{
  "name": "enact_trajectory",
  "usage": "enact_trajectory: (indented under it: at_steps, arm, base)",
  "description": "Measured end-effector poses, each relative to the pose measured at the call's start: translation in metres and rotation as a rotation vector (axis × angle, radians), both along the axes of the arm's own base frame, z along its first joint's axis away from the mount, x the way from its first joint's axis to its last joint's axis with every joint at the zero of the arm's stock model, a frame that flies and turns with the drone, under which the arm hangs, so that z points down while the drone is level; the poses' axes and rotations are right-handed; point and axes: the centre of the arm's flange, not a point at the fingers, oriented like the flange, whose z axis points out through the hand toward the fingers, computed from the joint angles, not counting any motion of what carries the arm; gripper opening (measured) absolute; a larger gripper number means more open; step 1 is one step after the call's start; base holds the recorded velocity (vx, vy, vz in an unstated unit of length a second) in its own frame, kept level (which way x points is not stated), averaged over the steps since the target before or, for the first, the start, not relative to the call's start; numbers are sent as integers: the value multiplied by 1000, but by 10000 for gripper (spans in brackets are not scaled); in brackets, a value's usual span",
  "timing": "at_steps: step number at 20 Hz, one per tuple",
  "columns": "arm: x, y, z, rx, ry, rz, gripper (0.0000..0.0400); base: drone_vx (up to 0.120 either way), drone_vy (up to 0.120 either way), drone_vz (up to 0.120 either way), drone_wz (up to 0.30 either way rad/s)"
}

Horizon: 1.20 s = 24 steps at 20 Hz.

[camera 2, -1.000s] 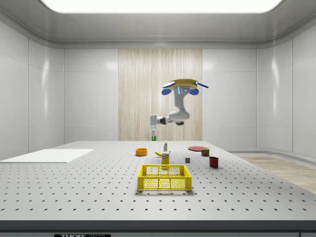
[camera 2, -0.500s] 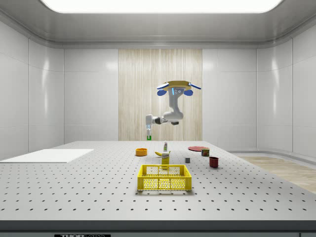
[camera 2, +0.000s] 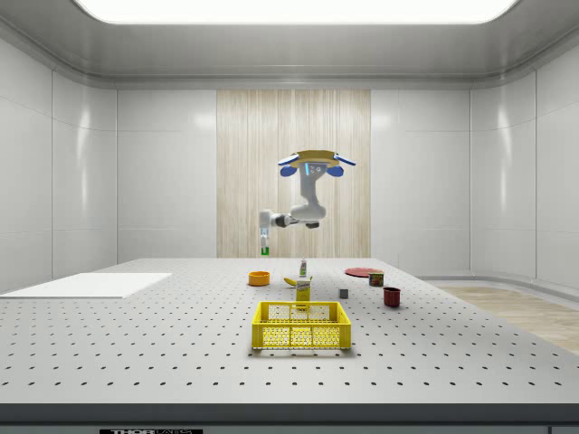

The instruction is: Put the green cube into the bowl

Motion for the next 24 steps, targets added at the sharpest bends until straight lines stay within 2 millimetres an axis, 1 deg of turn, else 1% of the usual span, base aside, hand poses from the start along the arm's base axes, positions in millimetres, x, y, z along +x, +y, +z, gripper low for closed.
enact_trajectory:
  at_steps: [4, 9, 10, 18, 23, 24]
  arm:
    - [0, 0, 0, 0, 0, 0, 251]
    - [0, 0, 0, 0, 0, 0, 251]
    - [0, 0, 0, 0, 0, 0, 251]
    - [0, 0, 0, 0, 0, 0, 251]
    - [0, 0, 0, 0, 0, 0, 251]
    - [0, 0, 0, 0, 0, 0, 251]
  base:
    - [120, -110, 0, 0]
    - [120, 0, 0, 0]
    - [40, 0, -120, 0]
    - [0, 0, -120, 0]
    - [-112, 0, -120, 0]
    - [0, 0, -120, 0]
